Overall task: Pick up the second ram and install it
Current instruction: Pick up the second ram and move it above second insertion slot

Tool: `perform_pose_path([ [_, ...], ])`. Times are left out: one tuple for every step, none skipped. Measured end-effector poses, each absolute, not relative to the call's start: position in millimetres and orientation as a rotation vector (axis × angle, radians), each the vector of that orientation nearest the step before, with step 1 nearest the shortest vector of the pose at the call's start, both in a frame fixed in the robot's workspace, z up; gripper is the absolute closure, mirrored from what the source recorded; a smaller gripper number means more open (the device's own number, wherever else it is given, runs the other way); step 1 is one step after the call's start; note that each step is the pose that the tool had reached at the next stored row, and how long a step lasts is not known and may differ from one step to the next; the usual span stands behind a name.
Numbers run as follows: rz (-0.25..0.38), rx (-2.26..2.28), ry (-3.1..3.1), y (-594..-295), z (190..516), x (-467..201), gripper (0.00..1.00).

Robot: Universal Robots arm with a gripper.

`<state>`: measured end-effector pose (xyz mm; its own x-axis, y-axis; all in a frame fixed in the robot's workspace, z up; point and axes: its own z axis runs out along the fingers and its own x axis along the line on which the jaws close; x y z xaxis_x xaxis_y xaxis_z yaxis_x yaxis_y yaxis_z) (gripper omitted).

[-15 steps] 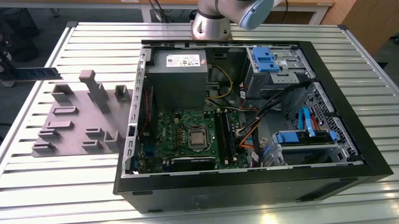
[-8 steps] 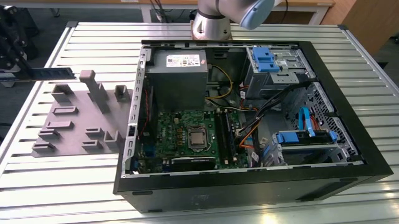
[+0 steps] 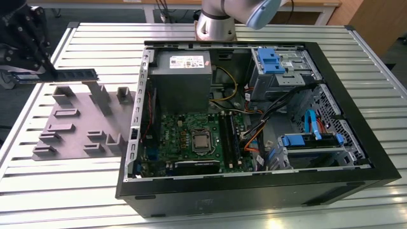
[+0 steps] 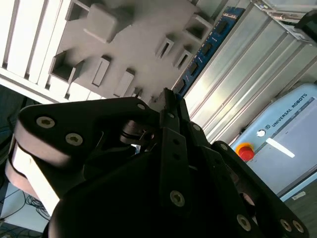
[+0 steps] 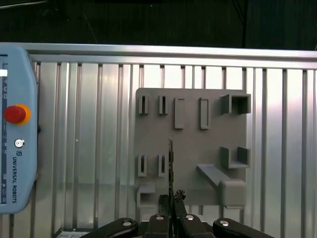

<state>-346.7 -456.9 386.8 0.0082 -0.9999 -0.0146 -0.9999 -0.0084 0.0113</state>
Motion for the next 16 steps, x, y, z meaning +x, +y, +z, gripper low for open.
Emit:
perform_pose_path([
  [0.029,-2.229,2.210,-456.9,386.7,-341.9,0.86],
  [0.029,-2.229,2.211,-457.0,386.6,-337.4,0.86],
  [0.029,-2.229,2.210,-457.0,386.6,-332.9,0.86],
  [0.029,-2.229,2.211,-456.9,386.5,-328.4,0.86],
  [0.029,-2.229,2.210,-456.9,386.4,-323.9,0.86],
  [0.029,-2.229,2.211,-456.9,386.3,-319.0,0.86],
  [0.029,-2.229,2.210,-456.9,386.2,-314.5,0.86],
  [0.029,-2.229,2.210,-456.9,386.1,-310.0,0.86],
  [0.029,-2.229,2.210,-456.9,386.0,-305.6,0.86],
  [0.029,-2.229,2.210,-456.9,385.9,-301.1,0.86],
  [0.029,-2.229,2.211,-456.9,385.8,-296.7,0.86],
  [0.029,-2.229,2.210,-456.9,385.7,-292.2,0.86],
  [0.029,-2.229,2.211,-457.0,385.6,-287.3,0.86],
  [0.029,-2.229,2.210,-456.9,385.5,-282.7,0.86],
  [0.029,-2.229,2.211,-456.9,385.4,-278.3,0.86],
  [0.029,-2.229,2.211,-456.9,385.3,-273.8,0.86],
])
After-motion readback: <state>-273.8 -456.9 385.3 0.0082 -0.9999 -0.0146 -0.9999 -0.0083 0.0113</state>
